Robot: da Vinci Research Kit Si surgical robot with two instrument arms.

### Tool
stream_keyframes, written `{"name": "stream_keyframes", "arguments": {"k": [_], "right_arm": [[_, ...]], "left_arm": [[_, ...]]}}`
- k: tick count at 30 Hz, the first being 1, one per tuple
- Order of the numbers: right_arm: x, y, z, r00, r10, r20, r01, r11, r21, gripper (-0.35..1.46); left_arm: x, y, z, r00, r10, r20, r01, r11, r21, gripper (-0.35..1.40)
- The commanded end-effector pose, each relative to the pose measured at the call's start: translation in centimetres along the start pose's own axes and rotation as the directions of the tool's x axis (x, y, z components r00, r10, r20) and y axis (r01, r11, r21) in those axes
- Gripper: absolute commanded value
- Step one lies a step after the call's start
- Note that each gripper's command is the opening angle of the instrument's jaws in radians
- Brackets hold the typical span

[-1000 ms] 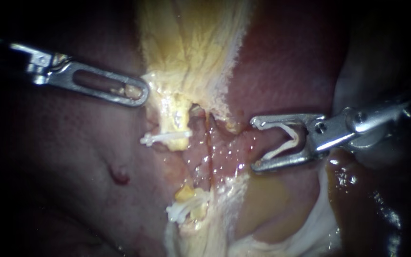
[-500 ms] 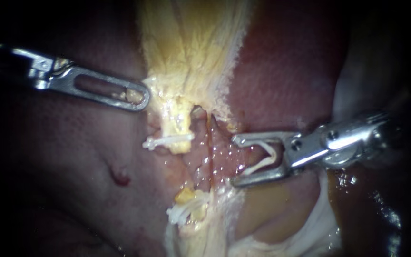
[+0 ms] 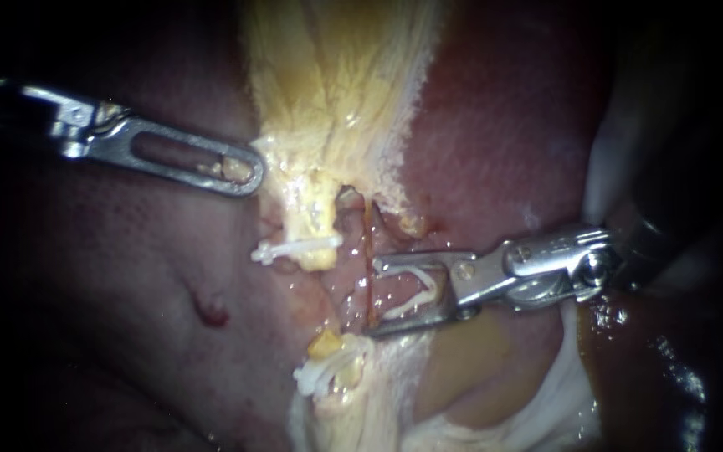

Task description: Clipping first clip right tube

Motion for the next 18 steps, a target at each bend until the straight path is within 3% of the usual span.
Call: {"name": "stream_keyframes", "arguments": {"k": [1,7,13,18], "right_arm": [[-0.01,0.00,0.01,1.000,0.009,-0.014,-0.009,1.000,0.012,0.50],[-0.01,0.03,0.11,0.990,0.096,-0.102,-0.082,0.988,0.132,0.48],[0.00,0.04,0.24,0.979,0.146,-0.143,-0.118,0.975,0.189,0.48],[-0.02,0.04,0.29,0.973,0.175,-0.152,-0.140,0.966,0.217,0.48]], "left_arm": [[0.00,0.00,0.00,1.0000,0.000,0.000,0.000,1.000,0.000,-0.35],[0.00,0.00,0.00,1.0000,0.000,0.001,0.000,1.000,-0.001,-0.35],[0.00,0.00,0.01,1.0000,0.000,0.001,0.000,1.000,-0.001,-0.35],[0.00,0.00,0.01,1.0000,0.000,0.001,0.000,1.000,-0.001,-0.35]]}}
